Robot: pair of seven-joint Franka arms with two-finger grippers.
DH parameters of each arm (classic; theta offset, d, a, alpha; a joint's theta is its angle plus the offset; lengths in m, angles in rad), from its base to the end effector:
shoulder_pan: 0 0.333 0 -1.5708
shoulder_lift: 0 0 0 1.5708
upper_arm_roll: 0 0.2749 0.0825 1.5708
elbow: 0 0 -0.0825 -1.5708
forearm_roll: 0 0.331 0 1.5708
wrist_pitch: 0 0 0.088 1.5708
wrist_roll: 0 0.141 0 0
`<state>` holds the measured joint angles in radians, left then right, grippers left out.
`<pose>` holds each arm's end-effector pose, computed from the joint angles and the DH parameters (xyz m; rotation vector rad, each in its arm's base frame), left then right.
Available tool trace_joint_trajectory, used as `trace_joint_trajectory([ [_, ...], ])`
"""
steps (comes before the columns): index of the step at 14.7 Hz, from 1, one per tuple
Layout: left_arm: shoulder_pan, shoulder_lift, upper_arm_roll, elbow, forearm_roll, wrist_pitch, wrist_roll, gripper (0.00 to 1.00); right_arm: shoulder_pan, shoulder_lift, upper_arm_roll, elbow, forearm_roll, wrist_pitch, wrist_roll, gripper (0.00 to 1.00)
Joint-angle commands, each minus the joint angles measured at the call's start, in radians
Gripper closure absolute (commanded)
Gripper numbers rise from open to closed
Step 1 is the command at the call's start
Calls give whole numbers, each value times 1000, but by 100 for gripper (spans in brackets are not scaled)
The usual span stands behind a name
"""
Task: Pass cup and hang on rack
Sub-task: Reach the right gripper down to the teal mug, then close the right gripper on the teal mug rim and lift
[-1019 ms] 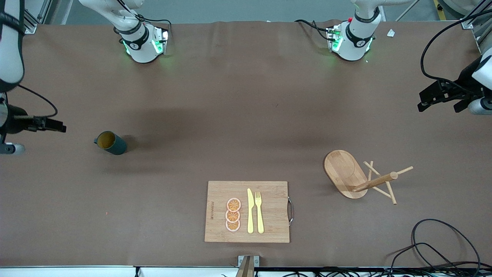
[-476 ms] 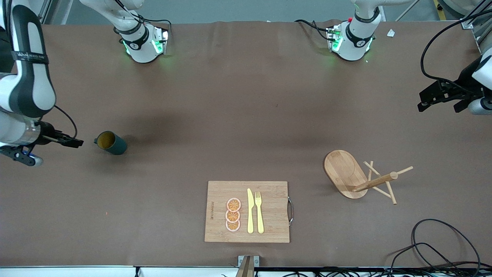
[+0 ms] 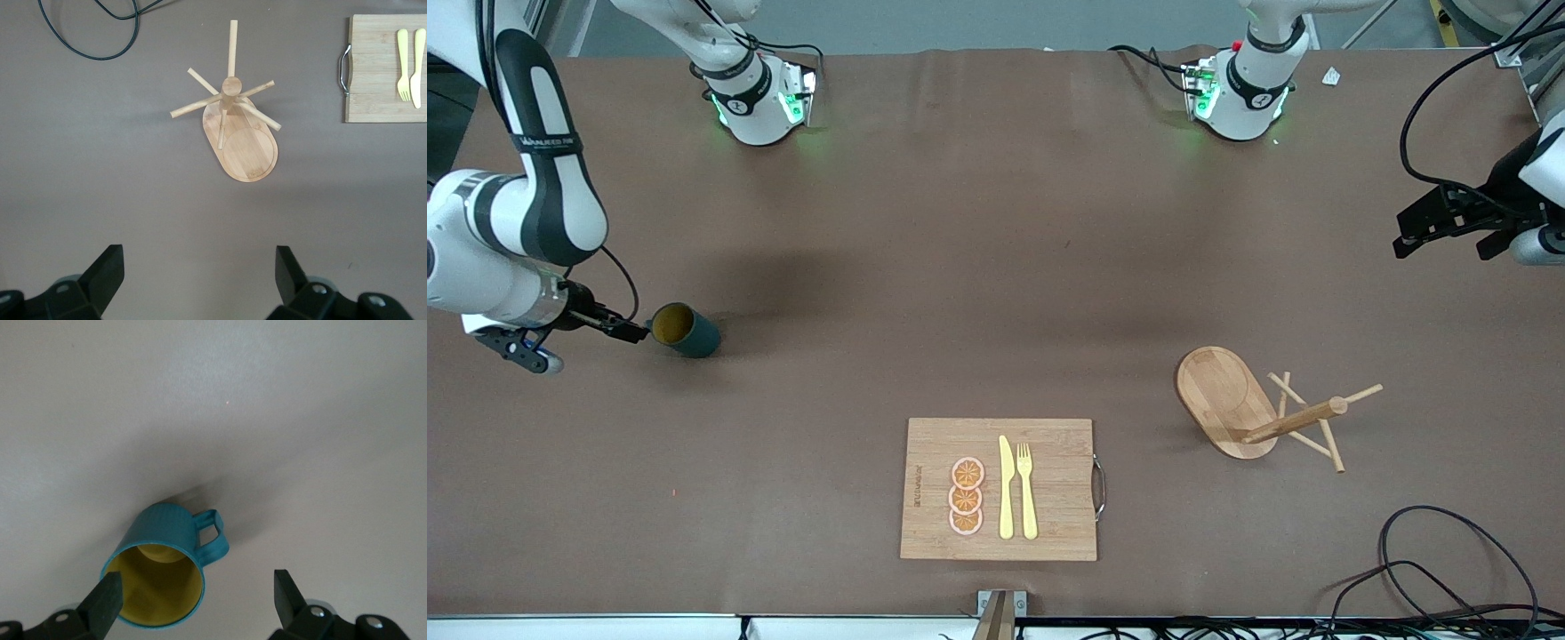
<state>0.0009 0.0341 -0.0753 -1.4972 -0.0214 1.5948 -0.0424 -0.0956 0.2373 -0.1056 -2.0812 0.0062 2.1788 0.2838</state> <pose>0.5145 -0.0407 0.5654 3.1121 -0.0499 0.0967 0.5009 -0.1019 0.2650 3.0165 -0.7505 -0.2139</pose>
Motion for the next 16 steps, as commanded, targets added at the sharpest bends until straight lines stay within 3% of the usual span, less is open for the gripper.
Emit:
trace_joint_trajectory([
  [1, -1, 10, 0, 21, 12, -4, 2, 0, -4, -46, 12, -115, 8, 79, 14, 0],
  [4, 1, 10, 0, 21, 12, -4, 4, 0, -3, -46, 12, -171, 8, 151, 14, 0],
  [6, 1, 10, 0, 21, 12, -4, 4, 0, -3, -42, 12, -195, 8, 179, 14, 7],
  [8, 1, 10, 0, 21, 12, -4, 4, 0, -4, -35, 14, -200, 9, 177, 17, 29],
  [12, 1, 10, 0, 21, 12, -4, 6, 0, 0, -24, 14, -201, 66, 170, 18, 89],
  [13, 1, 10, 0, 21, 11, -4, 6, 0, 2, -24, 14, -201, 67, 170, 20, 98],
  [16, 1, 10, 0, 21, 11, -4, 7, 0, 10, -29, 14, -195, 69, 167, 44, 100],
])
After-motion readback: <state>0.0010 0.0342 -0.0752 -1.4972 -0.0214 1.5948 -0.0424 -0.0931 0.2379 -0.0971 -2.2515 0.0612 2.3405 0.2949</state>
